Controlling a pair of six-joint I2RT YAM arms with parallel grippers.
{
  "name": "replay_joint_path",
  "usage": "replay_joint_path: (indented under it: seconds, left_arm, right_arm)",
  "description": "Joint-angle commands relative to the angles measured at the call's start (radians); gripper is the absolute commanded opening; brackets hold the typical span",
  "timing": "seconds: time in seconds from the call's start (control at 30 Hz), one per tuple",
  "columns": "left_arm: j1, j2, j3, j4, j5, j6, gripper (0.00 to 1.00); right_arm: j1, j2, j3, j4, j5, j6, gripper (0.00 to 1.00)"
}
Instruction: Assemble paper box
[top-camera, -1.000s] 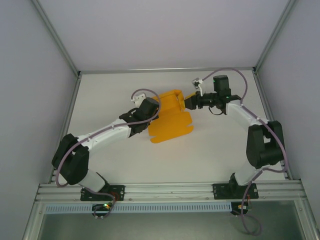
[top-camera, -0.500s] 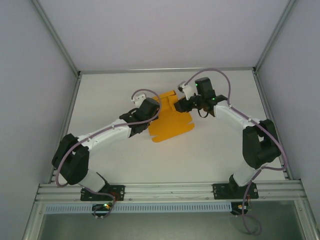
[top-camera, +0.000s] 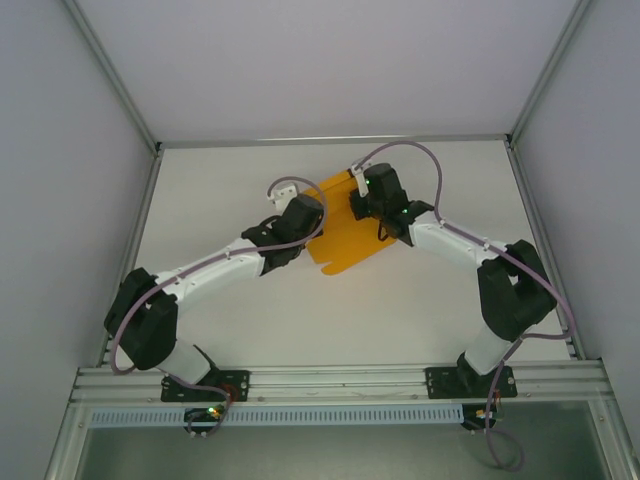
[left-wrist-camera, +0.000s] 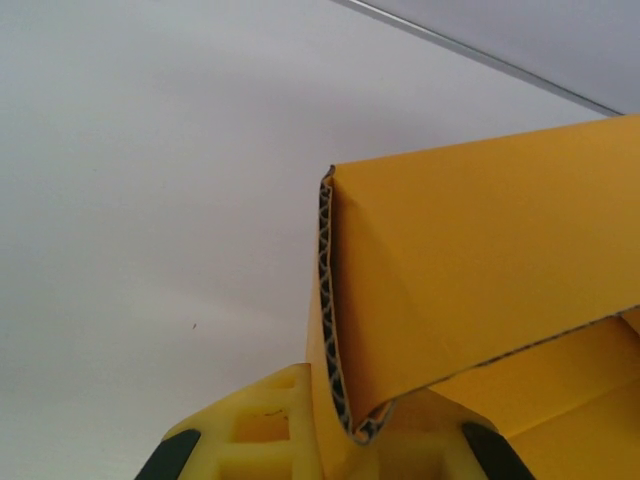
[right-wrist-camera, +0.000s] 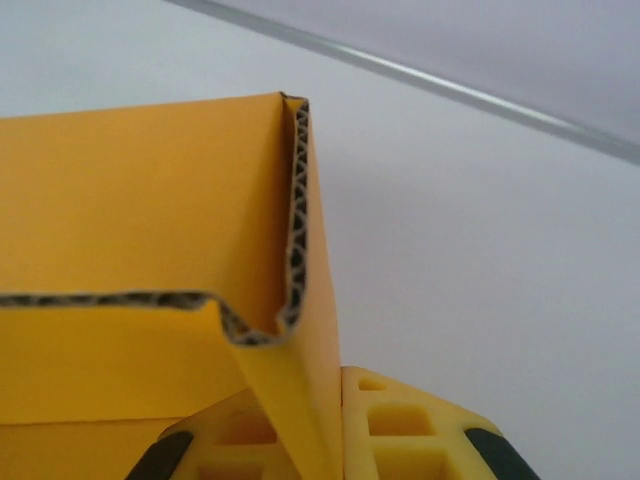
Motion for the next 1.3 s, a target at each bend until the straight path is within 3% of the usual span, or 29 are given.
replay_joint_path:
  seconds: [0.0, 0.1, 0.17, 0.37, 0.57, 0.7, 0.77, 0.83, 0.9, 1.03, 1.1, 1.17, 1.27]
  left_arm:
    - [-0.014, 0.0, 0.027, -0.06, -0.014, -0.029, 0.0]
    - [-0.017, 0.016, 0.052, -0.109, -0.036, -0.056, 0.0]
    - [-0.021, 0.022, 0.061, -0.133, -0.058, -0.081, 0.0]
    - [-0.021, 0.018, 0.055, -0.139, -0.064, -0.11, 0.0]
    - [-0.02, 0.037, 0.071, -0.148, -0.062, -0.118, 0.0]
    - [-0.019, 0.045, 0.077, -0.146, -0.056, -0.112, 0.0]
    - [-0.018, 0.047, 0.076, -0.144, -0.053, -0.113, 0.0]
    - [-0.015, 0.047, 0.076, -0.139, -0.046, -0.109, 0.0]
    - [-0.015, 0.047, 0.075, -0.137, -0.04, -0.104, 0.0]
    - [-0.007, 0.041, 0.059, -0.108, -0.015, -0.085, 0.0]
    - [-0.005, 0.04, 0.055, -0.099, -0.001, -0.066, 0.0]
    - [-0.005, 0.04, 0.052, -0.097, 0.004, -0.062, 0.0]
    - [-0.003, 0.04, 0.046, -0.093, 0.008, -0.058, 0.0]
  right_arm:
    - [0.024, 0.055, 0.057, 0.03, 0.437, 0.04, 0.02]
    - [0.041, 0.14, 0.139, -0.06, 0.714, 0.029, 0.0]
    - [0.038, 0.183, 0.174, -0.067, 0.818, 0.009, 0.0]
    - [0.038, 0.25, 0.171, 0.067, 0.974, -0.091, 0.0]
    - [0.033, 0.304, 0.181, 0.19, 1.004, -0.218, 0.0]
    - [0.034, 0.267, 0.171, 0.078, 0.85, -0.077, 0.0]
    - [0.041, 0.244, 0.136, 0.119, 0.805, -0.074, 0.0]
    - [0.043, 0.209, 0.082, 0.175, 0.679, -0.085, 0.01]
    - [0.042, 0.162, 0.013, 0.226, 0.53, -0.081, 0.15]
    - [0.034, 0.051, -0.151, 0.363, 0.132, -0.108, 0.18]
    - [0.025, 0.009, -0.213, 0.402, -0.038, -0.123, 0.33]
    - [0.009, -0.028, -0.236, 0.385, -0.162, -0.128, 0.47]
    - [-0.015, -0.098, -0.267, 0.378, -0.285, -0.114, 0.59]
